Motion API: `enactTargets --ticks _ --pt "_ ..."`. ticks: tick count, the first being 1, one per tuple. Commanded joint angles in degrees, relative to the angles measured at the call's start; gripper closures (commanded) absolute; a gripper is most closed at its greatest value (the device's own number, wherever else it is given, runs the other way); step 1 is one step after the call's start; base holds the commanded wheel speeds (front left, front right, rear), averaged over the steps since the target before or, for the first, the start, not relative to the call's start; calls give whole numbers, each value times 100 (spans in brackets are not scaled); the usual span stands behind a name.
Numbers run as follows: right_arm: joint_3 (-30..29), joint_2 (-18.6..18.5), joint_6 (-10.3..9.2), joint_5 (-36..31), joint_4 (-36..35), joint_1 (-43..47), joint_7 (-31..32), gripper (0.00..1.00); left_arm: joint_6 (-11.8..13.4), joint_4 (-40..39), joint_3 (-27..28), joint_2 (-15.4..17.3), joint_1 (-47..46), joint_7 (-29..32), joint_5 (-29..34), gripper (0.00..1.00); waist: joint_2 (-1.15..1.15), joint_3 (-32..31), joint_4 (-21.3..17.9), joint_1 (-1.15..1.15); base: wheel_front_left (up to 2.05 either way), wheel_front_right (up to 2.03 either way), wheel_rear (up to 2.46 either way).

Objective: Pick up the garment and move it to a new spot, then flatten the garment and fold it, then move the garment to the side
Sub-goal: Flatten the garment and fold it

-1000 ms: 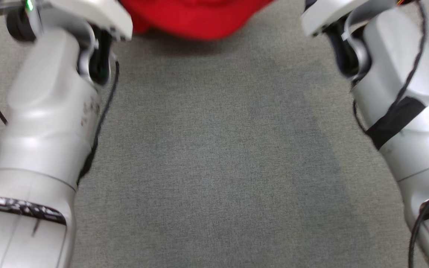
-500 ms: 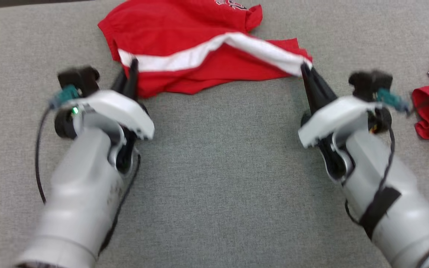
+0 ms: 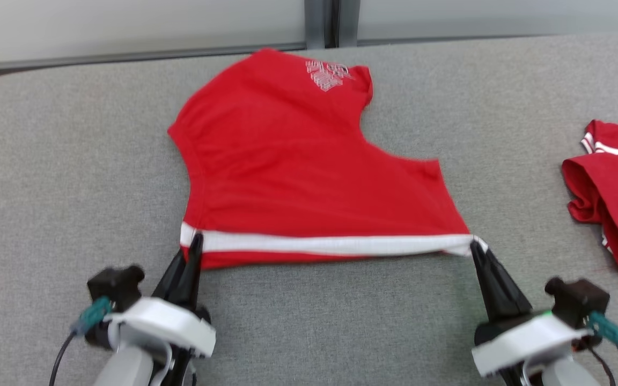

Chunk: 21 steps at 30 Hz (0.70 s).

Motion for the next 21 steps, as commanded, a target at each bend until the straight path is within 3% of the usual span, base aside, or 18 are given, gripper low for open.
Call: enactTargets --ticks 1,4,15,21 --pt "-40 -43 -2 -96 -148 173 -24 100 27 -140 40 71 164 -22 18 100 0 -128 -34 0 0 0 0" --pt "-240 -78 -3 -343 -748 784 179 100 191 -815 99 212 681 131 -54 100 0 -297 -44 0 0 0 0" --pt "-1198 356 -8 -1045 -3082 2962 1498 100 1311 -3959 290 815 2732 1467 -39 100 0 -767 -42 0 0 0 0" --pt "-1392 481 -8 -1122 -3797 3378 1902 100 1717 -4986 311 983 3361 1997 6 100 0 -925 -90 0 0 0 0"
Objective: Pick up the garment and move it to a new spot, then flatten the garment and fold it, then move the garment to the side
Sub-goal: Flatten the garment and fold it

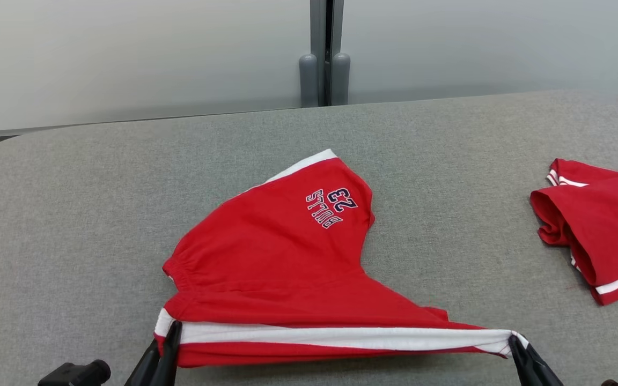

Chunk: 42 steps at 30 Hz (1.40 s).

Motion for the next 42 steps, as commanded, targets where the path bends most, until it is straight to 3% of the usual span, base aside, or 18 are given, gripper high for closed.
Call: enactTargets --ticks 1,6,14,21,29,40,41,42 --pt "-99 10 -16 7 -64 -23 -10 100 72 -87 71 68 81 25 18 100 0 -16 -15 0 0 0 0" --pt "-84 21 -16 34 -3 -344 93 100 89 -159 110 105 11 210 -110 100 0 31 4 0 0 0 0" --pt "228 -413 -15 284 657 -1784 21 100 -253 466 175 -37 -942 354 -631 100 0 448 227 0 0 0 0" --pt "975 -957 -13 587 1909 -4020 101 100 -749 1544 204 -322 -2377 360 -1167 100 0 1274 586 0 0 0 0" --pt "1802 -1264 -13 1089 3467 -6077 -29 100 -1109 2725 129 -609 -3549 226 -1344 100 0 1855 1009 0 0 0 0" --pt "3254 -1394 -12 2027 5434 -7565 -558 100 -1472 3980 -189 -974 -4319 4 -1471 100 0 2114 1388 0 0 0 0" --pt "3362 -1393 -11 2070 5536 -7623 -648 81 -1500 4053 -213 -988 -4327 0 -1501 67 0 2119 1385 0 0 0 0" --pt "3447 -1387 -11 2127 5611 -7680 -785 42 -1516 4096 -223 -994 -4338 -36 -1501 0 0 2122 1377 0 0 0 0"
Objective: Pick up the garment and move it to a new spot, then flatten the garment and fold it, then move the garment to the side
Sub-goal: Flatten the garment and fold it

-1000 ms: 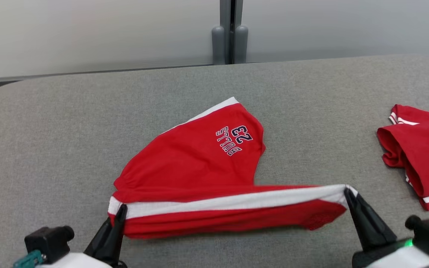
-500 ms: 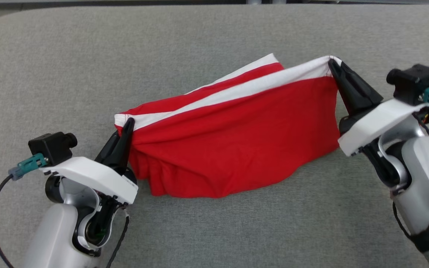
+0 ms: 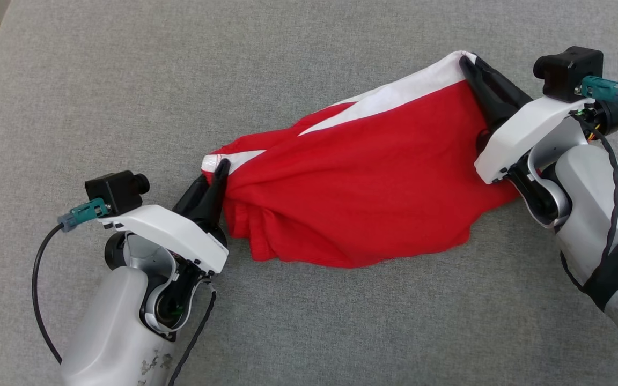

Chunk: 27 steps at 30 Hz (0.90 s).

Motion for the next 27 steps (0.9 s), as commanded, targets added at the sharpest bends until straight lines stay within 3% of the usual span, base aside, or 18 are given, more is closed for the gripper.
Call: enactTargets --ticks 1,5,10,18,23,27 --pt "115 -1 -4 98 90 -99 -232 0 -45 60 4 15 -62 -86 -9 0 0 -7 -26 0 0 0 0" --pt "343 0 -4 109 322 -134 -898 0 81 86 92 75 109 -531 191 0 0 -112 -132 0 0 0 0" --pt "-61 52 -3 -301 419 73 -1249 0 329 -170 308 23 397 -1289 328 0 0 -312 -327 0 0 0 0" --pt "-2199 425 -3 -1873 -1338 1594 -1244 0 1001 -1013 615 329 647 -1998 1327 0 0 -574 -698 0 0 0 0" --pt "-2994 691 -3 -2463 -2181 2695 -1242 0 1229 -1372 519 460 796 -2032 1975 0 0 -728 -764 0 0 0 0" --pt "-3243 822 -2 -2694 -2586 3298 -1200 0 1326 -1405 398 569 949 -2040 2326 0 0 -833 -810 0 0 0 0"
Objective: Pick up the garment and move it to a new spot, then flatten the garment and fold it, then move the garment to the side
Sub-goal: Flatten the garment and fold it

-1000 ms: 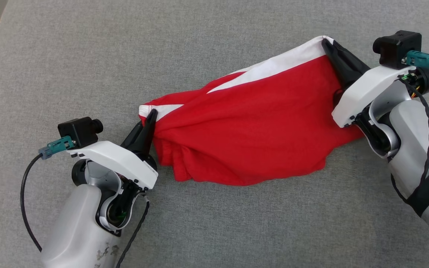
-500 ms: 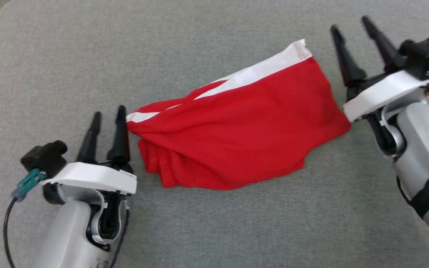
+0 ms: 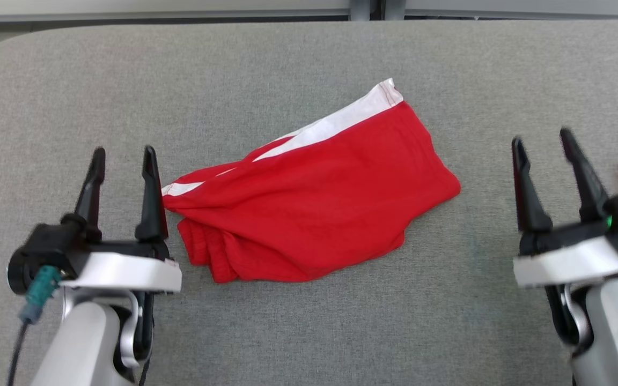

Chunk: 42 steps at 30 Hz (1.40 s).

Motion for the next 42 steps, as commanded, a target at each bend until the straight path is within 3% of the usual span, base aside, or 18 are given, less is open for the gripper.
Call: enactTargets --ticks 1,8,16,35,42 --pt "-58 16 0 -80 -103 191 52 0 40 17 -40 37 99 -27 80 0 0 -72 -33 0 0 0 0" --pt "-253 233 -1 -238 -960 1210 474 0 59 212 -246 76 518 -25 242 0 0 -274 -76 0 0 0 0" --pt "-333 372 0 -247 -1500 1678 758 0 81 345 -256 105 634 -27 261 0 0 -378 -97 0 0 0 0" --pt "-315 351 -1 -262 -1648 1697 921 0 71 365 -243 110 543 4 145 0 0 -337 -102 0 0 0 0" --pt "-132 147 0 -172 -1119 1090 1086 0 41 354 -337 -2 249 -14 226 0 0 -55 122 0 0 0 0"
